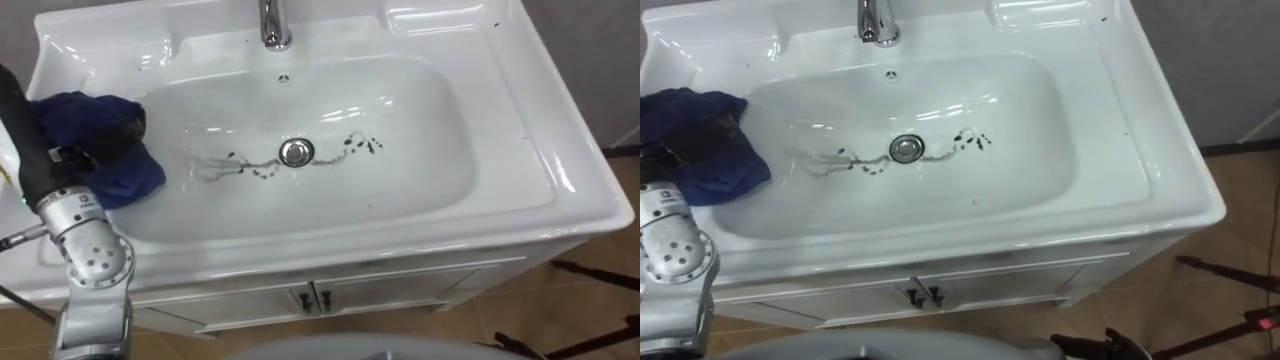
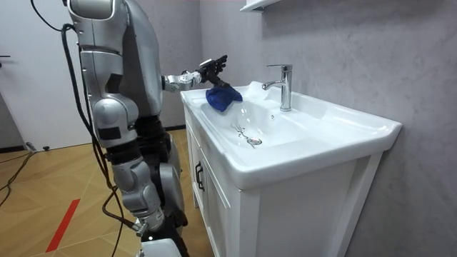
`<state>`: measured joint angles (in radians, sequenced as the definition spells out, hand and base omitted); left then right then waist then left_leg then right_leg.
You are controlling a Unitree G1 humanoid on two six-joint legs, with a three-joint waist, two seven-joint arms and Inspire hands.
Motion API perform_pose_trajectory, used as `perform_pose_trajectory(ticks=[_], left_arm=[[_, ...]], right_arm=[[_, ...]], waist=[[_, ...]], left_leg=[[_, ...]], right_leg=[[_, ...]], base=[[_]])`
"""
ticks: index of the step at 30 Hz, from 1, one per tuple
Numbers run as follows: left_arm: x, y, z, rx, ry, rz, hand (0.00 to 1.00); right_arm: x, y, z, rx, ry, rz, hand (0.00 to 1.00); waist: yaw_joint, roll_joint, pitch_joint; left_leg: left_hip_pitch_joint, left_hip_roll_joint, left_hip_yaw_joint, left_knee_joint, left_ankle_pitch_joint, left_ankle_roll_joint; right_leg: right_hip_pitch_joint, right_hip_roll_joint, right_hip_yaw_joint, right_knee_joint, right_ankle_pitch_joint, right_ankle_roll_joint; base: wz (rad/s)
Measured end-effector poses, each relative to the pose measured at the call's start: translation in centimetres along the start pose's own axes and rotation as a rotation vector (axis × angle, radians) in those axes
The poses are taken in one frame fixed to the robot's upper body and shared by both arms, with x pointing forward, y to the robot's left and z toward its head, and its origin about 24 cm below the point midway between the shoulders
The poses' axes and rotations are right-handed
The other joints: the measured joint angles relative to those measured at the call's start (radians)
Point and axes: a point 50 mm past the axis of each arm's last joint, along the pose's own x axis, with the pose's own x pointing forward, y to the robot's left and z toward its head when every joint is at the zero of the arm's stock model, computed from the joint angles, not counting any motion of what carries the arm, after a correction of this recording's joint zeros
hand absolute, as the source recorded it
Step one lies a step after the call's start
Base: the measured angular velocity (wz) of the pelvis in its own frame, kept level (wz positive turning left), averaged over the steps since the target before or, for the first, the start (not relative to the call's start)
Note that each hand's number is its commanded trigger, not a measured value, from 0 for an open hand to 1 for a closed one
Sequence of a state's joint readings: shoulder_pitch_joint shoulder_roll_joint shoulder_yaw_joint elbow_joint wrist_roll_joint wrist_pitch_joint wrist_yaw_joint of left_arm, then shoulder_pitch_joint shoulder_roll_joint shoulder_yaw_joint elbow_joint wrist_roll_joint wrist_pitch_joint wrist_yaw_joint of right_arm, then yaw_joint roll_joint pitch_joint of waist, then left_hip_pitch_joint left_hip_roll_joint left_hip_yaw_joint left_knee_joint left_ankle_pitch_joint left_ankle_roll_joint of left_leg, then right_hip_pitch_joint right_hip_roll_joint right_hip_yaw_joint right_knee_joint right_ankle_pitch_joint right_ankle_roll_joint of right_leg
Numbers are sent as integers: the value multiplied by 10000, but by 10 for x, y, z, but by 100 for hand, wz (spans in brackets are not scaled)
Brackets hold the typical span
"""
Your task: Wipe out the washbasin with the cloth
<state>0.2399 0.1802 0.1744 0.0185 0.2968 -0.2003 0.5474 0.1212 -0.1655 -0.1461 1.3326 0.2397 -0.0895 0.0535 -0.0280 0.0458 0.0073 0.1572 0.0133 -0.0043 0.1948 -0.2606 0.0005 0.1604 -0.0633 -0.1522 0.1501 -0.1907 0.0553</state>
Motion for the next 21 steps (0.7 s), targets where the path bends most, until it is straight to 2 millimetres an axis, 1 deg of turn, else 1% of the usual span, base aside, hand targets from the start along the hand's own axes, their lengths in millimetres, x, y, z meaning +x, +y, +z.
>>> perform_pose_trajectory(ticks=[2,5,9,13,15,17,19,21], left_arm=[[-3,-4,-5,295,127,-44,0],[-12,-12,-22,647,897,-395,0],[-19,-14,-38,1184,1568,-565,0],[-22,-14,-42,1617,1708,-530,0],[-22,-14,-42,1638,1687,-415,0],[-22,-13,-42,1644,1686,-383,0],[-23,-14,-43,1711,1725,-378,0],[-28,-13,-51,2169,1856,-413,0]], right_arm=[[0,0,-1,-12,41,-3,0],[0,-1,-2,85,112,-19,0],[0,-1,-2,280,153,-14,0],[0,-3,-1,254,186,-27,0],[0,-4,-1,207,179,6,0],[0,-5,0,197,189,7,0],[0,-6,0,179,213,-5,0],[0,-5,1,108,151,8,0]], waist=[[-49,5,4],[-147,47,-5],[-175,68,-13],[-173,135,-29],[-173,180,-66],[-174,204,-82],[-155,198,-83],[-165,173,-78]], left_leg=[[53,1,6,-32,0,0],[95,8,10,-81,0,0],[104,54,11,-129,-1,-1],[104,71,11,-133,0,-2],[107,74,11,-132,1,-3],[118,74,11,-130,1,-4],[129,75,19,-130,1,-4],[123,82,29,-130,1,-5]], right_leg=[[51,0,6,2,1,1],[76,7,3,2,2,3],[64,69,66,5,26,-19],[44,91,129,5,31,-28],[44,94,130,4,32,-29],[51,94,130,4,32,-29],[54,95,131,4,32,-29],[46,102,126,4,31,-29]], base=[[0],[0],[0],[0],[0],[0],[0],[0]])
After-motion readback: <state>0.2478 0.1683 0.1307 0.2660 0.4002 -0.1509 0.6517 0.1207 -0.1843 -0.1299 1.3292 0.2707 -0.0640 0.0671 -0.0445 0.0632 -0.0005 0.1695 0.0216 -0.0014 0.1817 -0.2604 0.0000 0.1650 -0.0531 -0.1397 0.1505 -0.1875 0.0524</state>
